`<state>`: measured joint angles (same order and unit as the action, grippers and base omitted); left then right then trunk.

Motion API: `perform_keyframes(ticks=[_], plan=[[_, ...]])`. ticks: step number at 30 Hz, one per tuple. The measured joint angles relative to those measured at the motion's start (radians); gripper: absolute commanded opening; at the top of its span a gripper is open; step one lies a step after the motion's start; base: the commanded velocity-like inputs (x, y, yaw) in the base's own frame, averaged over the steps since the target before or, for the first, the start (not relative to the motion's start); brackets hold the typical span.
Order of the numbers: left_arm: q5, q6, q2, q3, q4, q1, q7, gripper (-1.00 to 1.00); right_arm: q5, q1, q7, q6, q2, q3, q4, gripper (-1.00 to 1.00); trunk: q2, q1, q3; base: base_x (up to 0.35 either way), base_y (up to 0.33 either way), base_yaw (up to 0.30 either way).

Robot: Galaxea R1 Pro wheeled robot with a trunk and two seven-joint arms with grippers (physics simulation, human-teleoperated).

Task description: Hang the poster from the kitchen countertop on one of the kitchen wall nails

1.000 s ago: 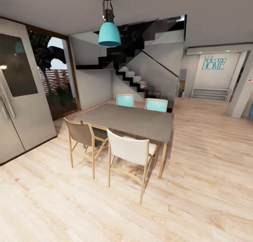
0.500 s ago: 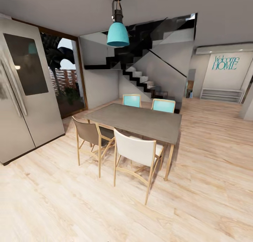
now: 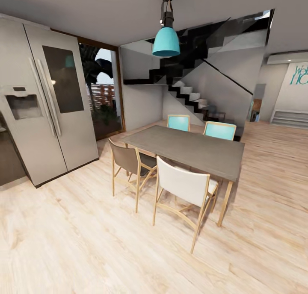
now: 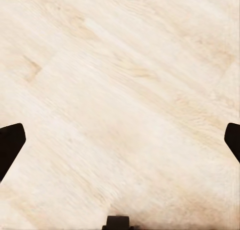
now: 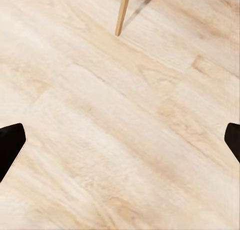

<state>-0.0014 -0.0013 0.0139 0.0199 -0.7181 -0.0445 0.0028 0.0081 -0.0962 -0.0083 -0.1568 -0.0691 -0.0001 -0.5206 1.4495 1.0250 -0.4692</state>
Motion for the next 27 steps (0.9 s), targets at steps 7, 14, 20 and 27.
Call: perform_keyframes(ticks=[7,14,20,27], plan=[[0.0,0.0,0.0,0.0,0.0,0.0,0.0,1.0,0.0,0.0,0.0,-0.001,0.0,0.0,0.0,1.0,0.0,0.0,0.0,0.0,0.0,0.291],[0.0,0.003,-0.001,0.0,0.0,0.0,0.001,1.0,0.0,0.0,0.001,0.0,0.0,0.001,0.0,1.0,0.0,0.0,0.0,0.014,-0.126,0.201],[0.0,0.002,-0.001,0.001,0.0,0.0,0.0,1.0,0.0,0.0,0.0,-0.001,0.0,0.001,0.0,1.0,0.0,0.0,0.0,0.014,-0.083,0.253],[0.0,0.001,-0.002,0.001,0.0,0.0,0.0,1.0,0.0,0.0,-0.001,-0.001,0.0,0.002,0.0,1.0,0.0,0.0,0.0,0.002,-0.015,0.288]])
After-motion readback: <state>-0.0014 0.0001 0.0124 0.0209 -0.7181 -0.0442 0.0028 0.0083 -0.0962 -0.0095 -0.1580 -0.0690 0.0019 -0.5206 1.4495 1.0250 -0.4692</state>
